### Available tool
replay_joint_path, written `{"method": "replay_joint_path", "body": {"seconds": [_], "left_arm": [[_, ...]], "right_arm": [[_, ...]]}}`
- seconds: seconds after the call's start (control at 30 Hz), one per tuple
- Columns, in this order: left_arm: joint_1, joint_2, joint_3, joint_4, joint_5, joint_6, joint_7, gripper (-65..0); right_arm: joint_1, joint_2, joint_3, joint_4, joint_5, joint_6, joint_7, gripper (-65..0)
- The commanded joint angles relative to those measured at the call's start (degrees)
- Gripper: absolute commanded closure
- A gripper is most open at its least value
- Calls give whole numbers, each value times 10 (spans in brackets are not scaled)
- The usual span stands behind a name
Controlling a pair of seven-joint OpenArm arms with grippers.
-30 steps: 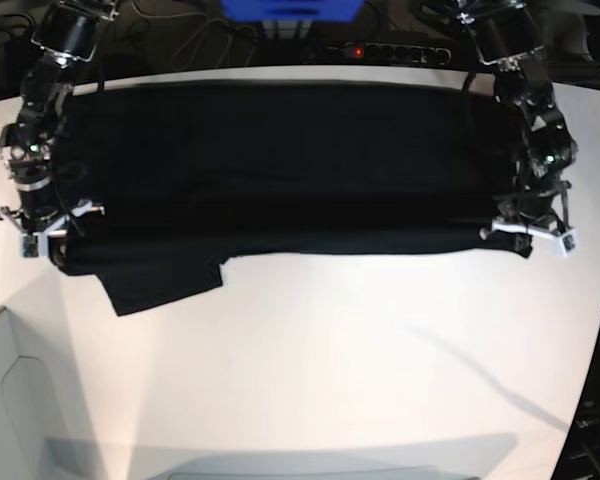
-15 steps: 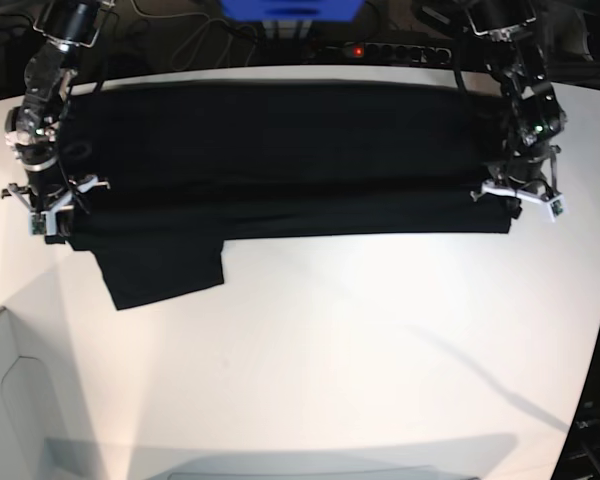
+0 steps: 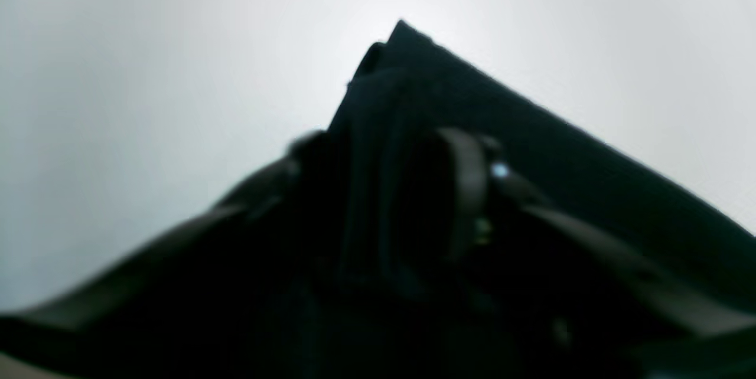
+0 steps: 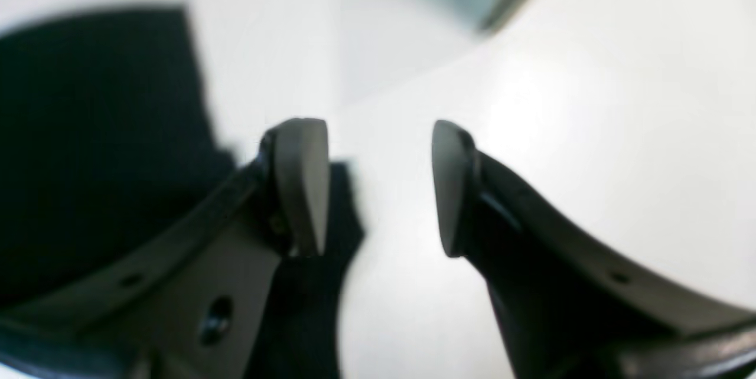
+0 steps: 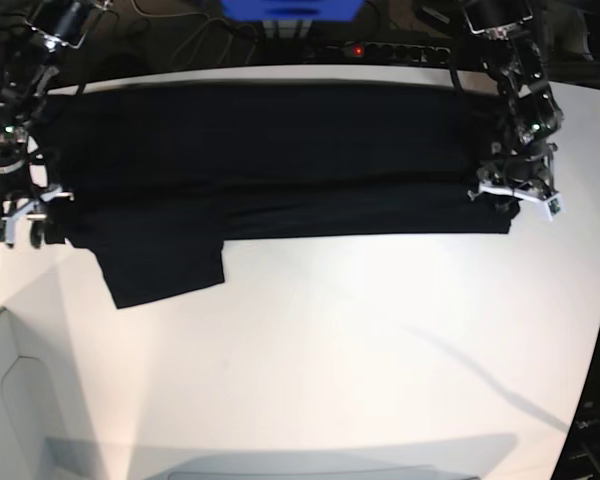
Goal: Fold the T-shirt properly
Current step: 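Lower the folded hem and release with both grippers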
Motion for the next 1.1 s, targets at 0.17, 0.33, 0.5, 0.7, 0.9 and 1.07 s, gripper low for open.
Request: {"method": "replay_joint_path", "body": {"seconds": [0.17,0.33,0.5,0.7,0.9,1.07], "left_arm": [[10,-6,-3,59,-2,-1,-10,-395],[3,-6,-3,50,-2,-1,-10,-397],[3,-6,-3,38,-2,-1,-13,-397],[-4,-6,-3,32,-2,-1,-15,-398],[-4,-6,-3,32,-2,-1,-15,-398],[-4,-6,-2,32,-2,-1,-15,-398]], "right_arm": [[42,-8,30,20,4,55,3,-297],[45,-6,-36,2,4,54,-50,-297],[61,-7,-95,-49,4,52,-49,-297],[126,-7,-99,-150,4,51,-52,-298],[159,-4,-104,-207,3,50,-53,-298],[173,-4,-104,-249,3,50,-53,-298]]}}
